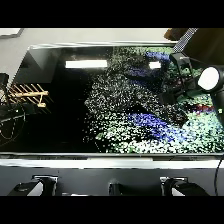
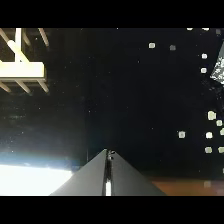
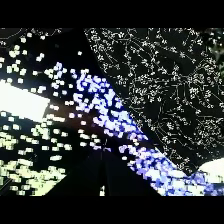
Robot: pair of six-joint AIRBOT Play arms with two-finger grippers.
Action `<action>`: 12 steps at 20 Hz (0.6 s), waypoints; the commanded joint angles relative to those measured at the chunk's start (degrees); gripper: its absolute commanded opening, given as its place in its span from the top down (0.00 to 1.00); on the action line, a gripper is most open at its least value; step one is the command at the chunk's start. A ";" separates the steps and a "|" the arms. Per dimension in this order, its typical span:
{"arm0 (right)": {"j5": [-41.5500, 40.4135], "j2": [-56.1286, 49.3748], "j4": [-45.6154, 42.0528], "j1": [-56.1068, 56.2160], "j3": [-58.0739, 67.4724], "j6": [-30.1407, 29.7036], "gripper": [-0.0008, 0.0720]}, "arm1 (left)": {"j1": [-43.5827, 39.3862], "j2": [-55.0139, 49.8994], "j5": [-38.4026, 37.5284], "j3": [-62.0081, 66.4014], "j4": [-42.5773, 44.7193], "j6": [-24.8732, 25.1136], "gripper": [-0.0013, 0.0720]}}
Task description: Fold the clothes and pants, and hang the long-sleeved shirts on hangers.
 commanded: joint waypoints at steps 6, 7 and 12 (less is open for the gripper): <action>0.00 0.02 0.02 0.07 -0.02 0.00 0.95 | -0.15 -0.42 0.46 -0.07 -1.11 -0.76 0.62; -0.02 0.02 0.02 0.07 -0.02 0.00 0.95 | -0.15 -0.90 0.46 -0.07 -2.51 -3.43 0.00; -0.02 0.02 0.02 0.07 -0.02 0.02 0.95 | -0.39 -13.51 4.61 -0.07 -28.13 -4.72 0.00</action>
